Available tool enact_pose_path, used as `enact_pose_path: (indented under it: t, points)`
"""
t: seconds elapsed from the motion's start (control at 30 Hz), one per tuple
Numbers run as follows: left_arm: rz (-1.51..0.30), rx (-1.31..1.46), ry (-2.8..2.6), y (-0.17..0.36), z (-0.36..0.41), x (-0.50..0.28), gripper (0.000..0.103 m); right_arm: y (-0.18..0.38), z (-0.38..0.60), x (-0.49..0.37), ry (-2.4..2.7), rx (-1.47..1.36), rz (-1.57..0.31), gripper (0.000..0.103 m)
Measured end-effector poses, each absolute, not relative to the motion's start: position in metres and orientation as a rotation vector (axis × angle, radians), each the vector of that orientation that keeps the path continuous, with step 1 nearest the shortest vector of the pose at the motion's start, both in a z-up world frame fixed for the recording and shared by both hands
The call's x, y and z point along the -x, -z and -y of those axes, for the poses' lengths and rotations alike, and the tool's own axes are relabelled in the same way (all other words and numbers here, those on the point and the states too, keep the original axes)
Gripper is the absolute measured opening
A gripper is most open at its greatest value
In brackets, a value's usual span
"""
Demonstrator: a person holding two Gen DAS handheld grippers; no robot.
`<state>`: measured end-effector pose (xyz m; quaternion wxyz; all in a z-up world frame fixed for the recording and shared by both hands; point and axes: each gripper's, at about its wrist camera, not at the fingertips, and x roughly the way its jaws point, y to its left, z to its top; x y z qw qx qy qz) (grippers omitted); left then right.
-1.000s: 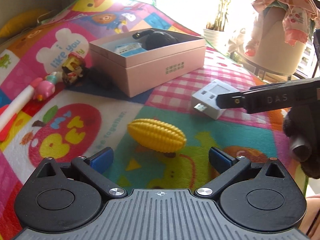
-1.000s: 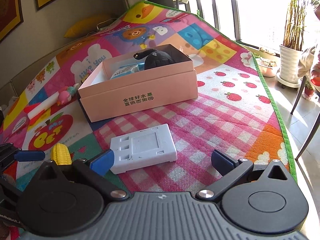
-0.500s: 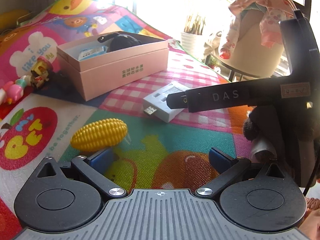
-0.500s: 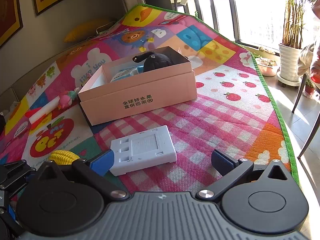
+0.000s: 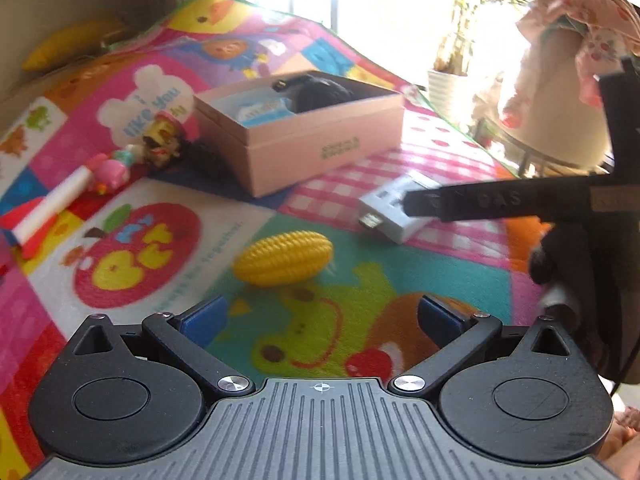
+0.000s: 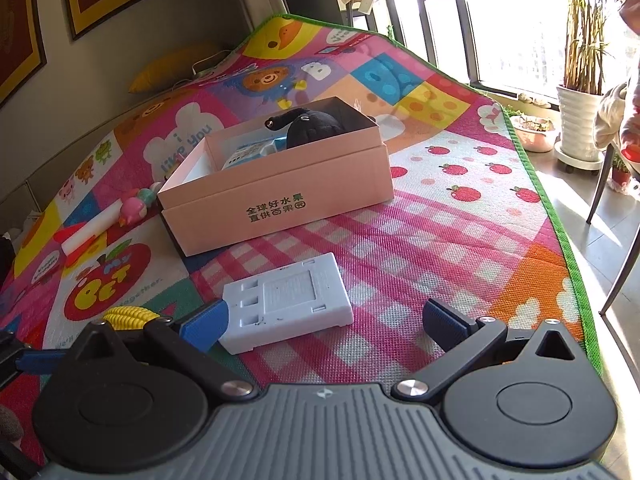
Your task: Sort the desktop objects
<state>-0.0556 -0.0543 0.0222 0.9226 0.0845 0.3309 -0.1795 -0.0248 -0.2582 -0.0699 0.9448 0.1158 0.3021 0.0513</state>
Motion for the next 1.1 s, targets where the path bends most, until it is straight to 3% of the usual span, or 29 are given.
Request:
enact_pose_path:
  t: [0.2, 0.5, 0.6, 0.77, 1.1]
  points:
    - [-0.729, -0.054, 0.293, -0.017, 0.049, 0.021, 0.103, 0.07, 0.259, 0.025, -0.106, -0.247, -0.61, 0.103]
    - [-0.665, -0.129, 0.26, -0.01, 0.066, 0.009, 0.101, 0.07, 0.258, 0.025, -0.099, -0.238, -0.609, 0.103]
    - [-0.688, -0.14, 0.268, -0.008, 0.066, 0.007, 0.082, 0.069, 0.254, 0.024, -0.092, -0.214, -0.62, 0.103]
    - [-0.691, -0.131, 0.269, -0.009, 0.059, 0.007, 0.071, 0.069, 0.251, 0.022, -0.094, -0.19, -0.632, 0.103]
    - [-0.698, -0.153, 0.323, -0.011, 0.025, 0.028, 0.07, 0.059, 0.225, 0.016, -0.148, 0.023, -0.626, 0.103]
